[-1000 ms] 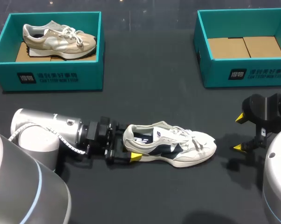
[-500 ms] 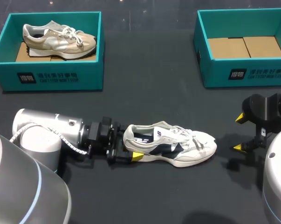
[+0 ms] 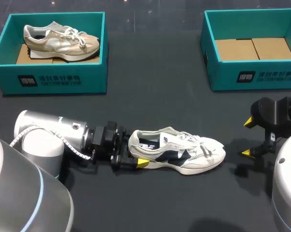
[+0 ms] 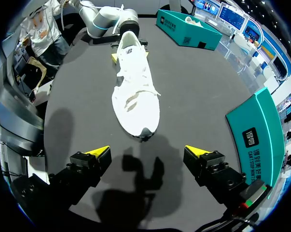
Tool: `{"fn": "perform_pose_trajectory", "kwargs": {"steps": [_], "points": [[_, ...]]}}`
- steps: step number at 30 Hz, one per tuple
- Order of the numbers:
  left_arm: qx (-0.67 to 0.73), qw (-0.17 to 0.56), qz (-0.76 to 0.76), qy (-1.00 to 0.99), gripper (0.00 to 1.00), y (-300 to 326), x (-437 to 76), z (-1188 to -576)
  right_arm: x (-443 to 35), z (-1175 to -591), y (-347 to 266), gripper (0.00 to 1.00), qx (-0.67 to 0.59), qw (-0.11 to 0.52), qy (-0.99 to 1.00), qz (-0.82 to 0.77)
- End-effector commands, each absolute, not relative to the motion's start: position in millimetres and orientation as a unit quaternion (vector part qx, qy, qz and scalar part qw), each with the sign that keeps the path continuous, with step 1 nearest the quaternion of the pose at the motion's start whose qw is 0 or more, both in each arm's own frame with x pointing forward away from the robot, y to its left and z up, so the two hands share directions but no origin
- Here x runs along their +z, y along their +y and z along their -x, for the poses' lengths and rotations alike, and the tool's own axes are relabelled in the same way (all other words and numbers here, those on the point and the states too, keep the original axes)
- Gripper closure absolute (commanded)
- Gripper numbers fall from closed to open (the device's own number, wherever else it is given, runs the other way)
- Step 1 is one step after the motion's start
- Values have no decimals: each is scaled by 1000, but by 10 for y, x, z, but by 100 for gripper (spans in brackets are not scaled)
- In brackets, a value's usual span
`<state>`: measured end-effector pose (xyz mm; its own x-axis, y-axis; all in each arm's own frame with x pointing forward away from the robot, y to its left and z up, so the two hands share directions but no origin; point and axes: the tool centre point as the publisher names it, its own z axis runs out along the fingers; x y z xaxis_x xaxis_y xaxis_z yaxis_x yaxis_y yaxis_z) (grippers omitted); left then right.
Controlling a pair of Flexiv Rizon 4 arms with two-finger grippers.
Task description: Take the shoe out of the shoebox, open the shoe tongue, remove and reinsert the insole, then place the shoe into the shoebox
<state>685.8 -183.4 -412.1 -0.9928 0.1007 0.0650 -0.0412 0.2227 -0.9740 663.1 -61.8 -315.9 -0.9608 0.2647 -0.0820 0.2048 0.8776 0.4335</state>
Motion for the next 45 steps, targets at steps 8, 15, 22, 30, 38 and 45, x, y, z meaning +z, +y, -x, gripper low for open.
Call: {"fn": "perform_pose_trajectory", "kwargs": {"steps": [8, 15, 22, 30, 38, 45], "points": [[622, 58, 19, -780, 100, -1864, -4143, -6845, -3155, -6610, -616, 0, 214, 71, 967, -122], [622, 58, 19, -780, 100, -1864, -4143, -6845, -3139, -6643, -597, 0, 207, 66, 968, -122], [622, 58, 19, -780, 100, -1864, -4143, -6845, -3051, -6789, -296, 0, 119, -8, 950, -287], [622, 58, 19, -780, 100, -1864, -4143, -6845, -2790, -6642, 95, 0, 68, 13, 891, -449], [622, 58, 19, -780, 100, -1864, -4143, -6845, -2651, -6480, 423, 0, -5, 71, 813, -577], [622, 58, 19, -780, 100, -1864, -4143, -6845, -2651, -6480, 423, 0, -5, 71, 813, -577]]}}
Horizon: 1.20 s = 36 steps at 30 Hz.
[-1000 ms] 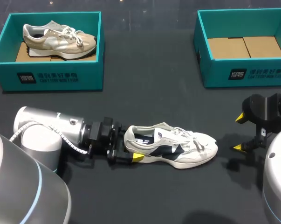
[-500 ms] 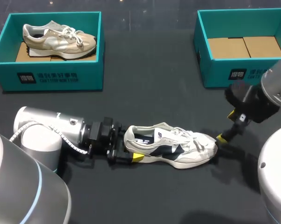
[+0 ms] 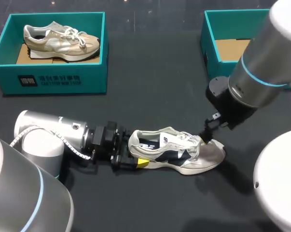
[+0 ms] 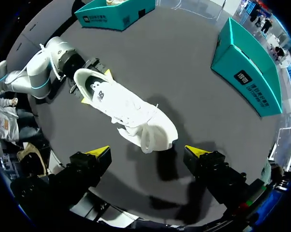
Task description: Take the shoe out of the shoebox, open the shoe tongue, remove and reinsert the insole, then place the shoe into the shoebox
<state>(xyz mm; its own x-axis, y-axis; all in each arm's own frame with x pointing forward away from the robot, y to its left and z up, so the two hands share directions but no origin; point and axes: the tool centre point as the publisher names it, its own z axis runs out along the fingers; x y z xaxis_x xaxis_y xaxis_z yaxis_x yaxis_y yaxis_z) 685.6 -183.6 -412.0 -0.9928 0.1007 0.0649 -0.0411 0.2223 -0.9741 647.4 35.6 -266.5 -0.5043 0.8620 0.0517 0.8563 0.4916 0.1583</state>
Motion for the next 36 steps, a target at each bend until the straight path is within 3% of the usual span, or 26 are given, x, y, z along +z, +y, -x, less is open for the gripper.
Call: {"fn": "perform_pose_trajectory", "kwargs": {"steps": [1, 7, 16, 28, 30, 36], "points": [[622, 58, 19, -780, 100, -1864, -4143, -6845, -2651, -6480, 423, 0, -5, 71, 813, -577], [622, 58, 19, -780, 100, -1864, -4143, -6845, -2536, -6310, 837, 0, -97, 101, 740, -658], [622, 58, 19, -780, 100, -1864, -4143, -6845, -2685, -6337, 1331, 0, -128, 112, 698, -695], [622, 58, 19, -780, 100, -1864, -4143, -6845, -2711, -6222, 1377, 0, -125, 110, 634, -755], [622, 58, 19, -780, 100, -1864, -4143, -6845, -2649, -6229, 1465, 0, -120, 149, 625, -757], [622, 58, 19, -780, 100, -1864, -4143, -6845, -2719, -6388, 1657, 0, -130, 180, 619, -753]]}}
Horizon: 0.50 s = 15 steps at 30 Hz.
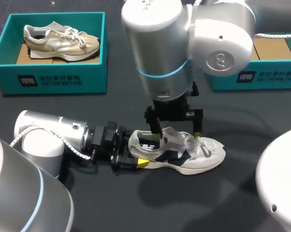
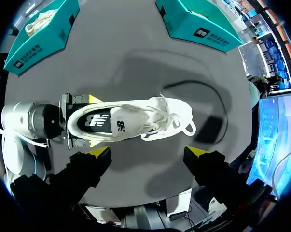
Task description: Take the shoe out of the shoebox, open the shoe tongue, remove and reinsert the insole, then place the shoe into the shoebox
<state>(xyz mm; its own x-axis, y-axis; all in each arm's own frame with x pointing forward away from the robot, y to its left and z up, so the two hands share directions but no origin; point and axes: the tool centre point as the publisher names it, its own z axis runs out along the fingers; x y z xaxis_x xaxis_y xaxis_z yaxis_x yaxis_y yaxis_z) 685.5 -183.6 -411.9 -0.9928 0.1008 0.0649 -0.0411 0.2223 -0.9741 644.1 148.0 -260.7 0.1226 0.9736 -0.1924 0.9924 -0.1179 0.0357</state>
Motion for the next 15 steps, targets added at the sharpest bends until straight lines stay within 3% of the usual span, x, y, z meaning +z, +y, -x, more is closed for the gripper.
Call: {"fn": "perform_pose_trajectory", "kwargs": {"steps": [1, 15], "points": [[622, 58, 19, -780, 100, -1864, -4143, -6845, -2735, -6413, 1661, 0, -130, 180, 619, -753], [622, 58, 19, -780, 100, -1864, -4143, -6845, -2988, -6567, 1776, 0, -160, 196, 612, -749]]}}
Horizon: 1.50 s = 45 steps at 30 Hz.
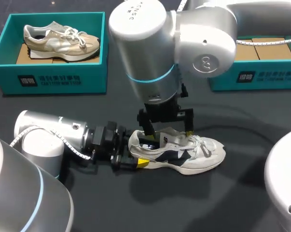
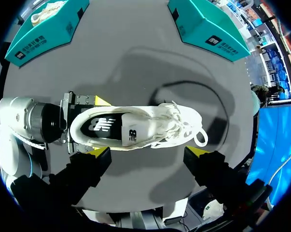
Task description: Take the shoe out of the shoebox, open the shoe tongue, remove and reinsert the insole, then place the shoe into the shoebox
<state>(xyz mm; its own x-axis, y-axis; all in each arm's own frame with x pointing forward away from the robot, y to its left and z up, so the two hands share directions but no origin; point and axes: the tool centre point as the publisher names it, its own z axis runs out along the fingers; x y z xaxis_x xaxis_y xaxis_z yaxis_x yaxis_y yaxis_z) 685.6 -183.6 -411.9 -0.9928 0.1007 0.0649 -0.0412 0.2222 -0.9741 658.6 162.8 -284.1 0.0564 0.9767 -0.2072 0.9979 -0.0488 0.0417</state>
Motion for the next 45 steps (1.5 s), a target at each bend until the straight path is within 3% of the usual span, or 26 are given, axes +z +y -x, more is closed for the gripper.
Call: {"fn": "perform_pose_trajectory", "kwargs": {"steps": [1, 14, 24, 26, 31, 45], "points": [[622, 58, 19, -780, 100, -1864, -4143, -6845, -3012, -6579, 1786, 0, -165, 199, 612, -748], [622, 58, 19, -780, 100, -1864, -4143, -6845, -3193, -6593, 1812, 1, -192, 230, 576, -761], [622, 58, 19, -780, 100, -1864, -4143, -6845, -3286, -6609, 1749, 8, -200, 258, 552, -767], [622, 58, 19, -780, 100, -1864, -4143, -6845, -3304, -6610, 1717, 16, -202, 261, 547, -769], [622, 58, 19, -780, 100, -1864, -4143, -6845, -3342, -6641, 1653, 19, -203, 268, 539, -772], [622, 58, 19, -780, 100, -1864, -4143, -6845, -3424, -6708, 1593, 16, -196, 271, 523, -784]]}}
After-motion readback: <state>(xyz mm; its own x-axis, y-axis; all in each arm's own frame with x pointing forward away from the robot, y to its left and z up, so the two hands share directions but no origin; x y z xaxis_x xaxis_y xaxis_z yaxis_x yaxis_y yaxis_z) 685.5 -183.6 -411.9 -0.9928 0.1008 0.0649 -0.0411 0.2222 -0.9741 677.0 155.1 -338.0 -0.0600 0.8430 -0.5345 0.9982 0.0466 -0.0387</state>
